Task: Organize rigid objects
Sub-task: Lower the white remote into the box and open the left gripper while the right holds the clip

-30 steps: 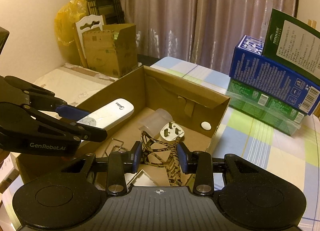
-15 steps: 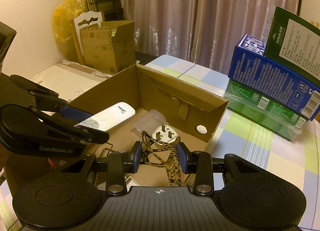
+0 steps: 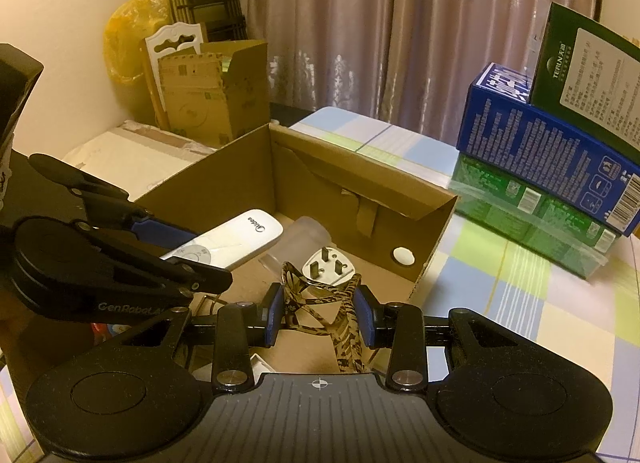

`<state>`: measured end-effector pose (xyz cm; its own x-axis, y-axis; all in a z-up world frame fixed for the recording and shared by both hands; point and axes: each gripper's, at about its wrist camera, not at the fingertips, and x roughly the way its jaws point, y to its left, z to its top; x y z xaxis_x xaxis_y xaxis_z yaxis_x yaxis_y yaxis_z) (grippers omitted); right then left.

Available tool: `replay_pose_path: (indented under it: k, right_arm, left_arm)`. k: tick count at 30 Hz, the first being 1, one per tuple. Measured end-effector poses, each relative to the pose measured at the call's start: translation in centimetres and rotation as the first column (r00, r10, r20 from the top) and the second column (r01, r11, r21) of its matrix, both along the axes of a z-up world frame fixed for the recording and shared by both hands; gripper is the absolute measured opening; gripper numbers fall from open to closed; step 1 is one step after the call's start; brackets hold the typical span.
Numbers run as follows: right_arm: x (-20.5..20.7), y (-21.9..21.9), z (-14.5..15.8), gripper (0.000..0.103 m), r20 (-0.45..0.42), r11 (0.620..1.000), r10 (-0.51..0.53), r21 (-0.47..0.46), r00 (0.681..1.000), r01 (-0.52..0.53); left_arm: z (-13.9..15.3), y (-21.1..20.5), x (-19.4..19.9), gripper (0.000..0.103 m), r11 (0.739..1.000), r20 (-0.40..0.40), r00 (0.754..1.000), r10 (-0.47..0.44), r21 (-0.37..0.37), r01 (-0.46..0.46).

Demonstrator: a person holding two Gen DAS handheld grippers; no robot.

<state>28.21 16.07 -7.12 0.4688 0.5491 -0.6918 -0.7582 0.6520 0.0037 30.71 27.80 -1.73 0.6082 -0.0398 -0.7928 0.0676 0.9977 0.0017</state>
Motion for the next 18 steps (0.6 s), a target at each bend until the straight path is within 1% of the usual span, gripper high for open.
replay_pose_path:
  k: [7, 11, 18]
  right_arm:
    - [0.14, -0.10, -0.01, 0.035, 0.001, 1.000, 0.000, 0.003, 1.000, 0.000]
    - [0.10, -0.12, 0.03, 0.035, 0.000, 1.000, -0.002, 0.003, 1.000, 0.002]
    - [0.13, -0.34, 0.27, 0.035, 0.003, 1.000, -0.006, 0.006, 1.000, 0.006]
  left_arm:
    - [-0.08, -0.12, 0.41, 0.035, 1.000, 0.012, 1.000, 0.000, -0.018, 0.000]
    - [-0.15, -0.38, 0.58, 0.036, 1.000, 0.014, 1.000, 0.003, -0.013, -0.003]
    - [0.55, 0.13, 0.31, 0.036, 0.999, 0.043, 0.998, 0.036, -0.002, -0.036]
